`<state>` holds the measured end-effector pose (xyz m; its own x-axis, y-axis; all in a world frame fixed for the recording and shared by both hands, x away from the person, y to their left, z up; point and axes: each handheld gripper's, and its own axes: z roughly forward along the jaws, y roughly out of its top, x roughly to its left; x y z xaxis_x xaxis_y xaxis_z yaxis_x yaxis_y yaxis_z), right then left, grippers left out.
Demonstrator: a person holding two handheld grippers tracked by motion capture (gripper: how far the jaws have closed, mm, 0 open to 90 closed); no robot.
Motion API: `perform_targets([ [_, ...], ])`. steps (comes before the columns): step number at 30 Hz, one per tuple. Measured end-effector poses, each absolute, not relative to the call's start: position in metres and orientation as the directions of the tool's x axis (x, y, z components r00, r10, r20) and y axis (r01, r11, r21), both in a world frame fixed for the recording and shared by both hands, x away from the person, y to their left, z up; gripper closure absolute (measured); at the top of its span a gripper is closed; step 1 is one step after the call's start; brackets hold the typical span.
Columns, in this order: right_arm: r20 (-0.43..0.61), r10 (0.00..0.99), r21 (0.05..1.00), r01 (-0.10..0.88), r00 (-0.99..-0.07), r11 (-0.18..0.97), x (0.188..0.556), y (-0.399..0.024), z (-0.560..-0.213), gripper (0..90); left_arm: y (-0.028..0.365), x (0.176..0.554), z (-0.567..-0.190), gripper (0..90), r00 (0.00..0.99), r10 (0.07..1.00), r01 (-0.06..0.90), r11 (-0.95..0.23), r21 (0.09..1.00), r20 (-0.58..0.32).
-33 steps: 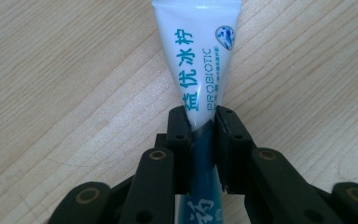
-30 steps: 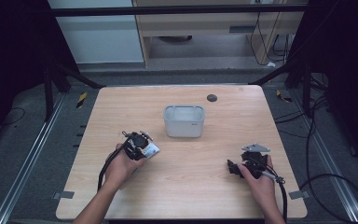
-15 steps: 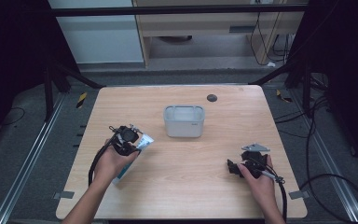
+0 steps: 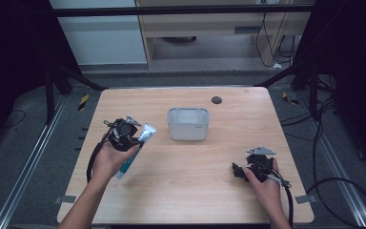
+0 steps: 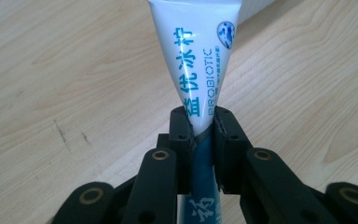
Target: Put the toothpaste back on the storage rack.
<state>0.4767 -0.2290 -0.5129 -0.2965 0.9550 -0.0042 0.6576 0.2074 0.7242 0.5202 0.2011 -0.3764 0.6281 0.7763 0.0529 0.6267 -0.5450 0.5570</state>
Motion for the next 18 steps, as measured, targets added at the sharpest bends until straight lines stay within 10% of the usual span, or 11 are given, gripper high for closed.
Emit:
perform_targets([
  [18,-0.004,0.955,0.724,0.658,-0.297,0.207,0.477,-0.229,-0.513,0.3,0.182,0.523,-0.353,78.8,0.645,0.762,0.562,-0.525,0.639,0.06],
])
